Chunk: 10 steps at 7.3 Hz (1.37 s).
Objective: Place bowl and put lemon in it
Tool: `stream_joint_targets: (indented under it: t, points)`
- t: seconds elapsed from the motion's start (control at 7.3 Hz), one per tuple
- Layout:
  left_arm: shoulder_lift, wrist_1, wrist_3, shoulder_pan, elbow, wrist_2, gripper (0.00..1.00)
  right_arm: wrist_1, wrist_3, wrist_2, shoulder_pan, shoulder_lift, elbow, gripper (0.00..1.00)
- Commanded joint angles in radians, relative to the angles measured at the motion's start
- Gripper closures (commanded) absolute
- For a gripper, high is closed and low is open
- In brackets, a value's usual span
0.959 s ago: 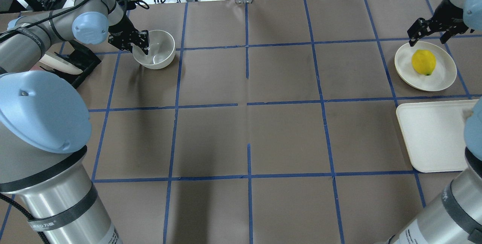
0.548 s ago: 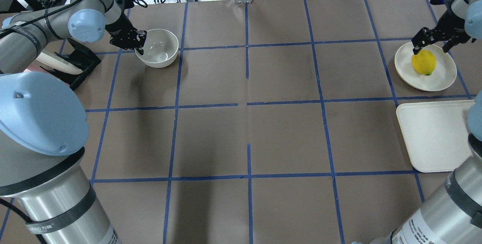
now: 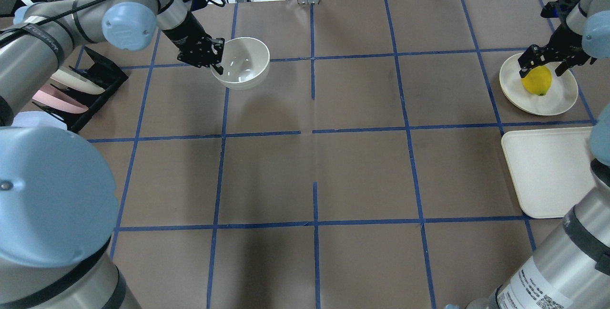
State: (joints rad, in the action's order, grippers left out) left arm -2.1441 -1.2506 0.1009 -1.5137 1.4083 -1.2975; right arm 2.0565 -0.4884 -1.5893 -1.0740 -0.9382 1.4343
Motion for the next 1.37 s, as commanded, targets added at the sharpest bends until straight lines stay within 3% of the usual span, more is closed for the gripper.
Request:
stream_joint_targets:
  t: [0.0,0.14,0.27,0.55,0.82,1.23]
  points:
    - [0.077,0.239,-0.131,-0.132,0.224,0.021,1.0,0.001,0.001,0.0,0.0,0.012,0.0,0.15]
    - [0.108,0.303,-0.215,-0.157,0.294,0.021,1.0,-0.001,-0.001,-0.004,0.0,0.01,0.0,0.83]
    - [0.136,0.304,-0.23,-0.187,0.314,0.014,1.0,-0.015,0.001,-0.007,0.002,0.006,0.0,1.0]
    - [0.151,0.345,-0.274,-0.273,0.319,-0.067,1.0,-0.091,0.01,-0.008,0.002,-0.045,-0.018,1.0]
    - [0.139,0.359,-0.268,-0.281,0.327,-0.074,1.0,-0.197,0.081,-0.003,-0.027,-0.147,-0.017,1.0]
    - [0.113,0.385,-0.259,-0.278,0.354,-0.075,1.0,-0.327,0.294,-0.004,-0.22,-0.284,-0.017,1.0]
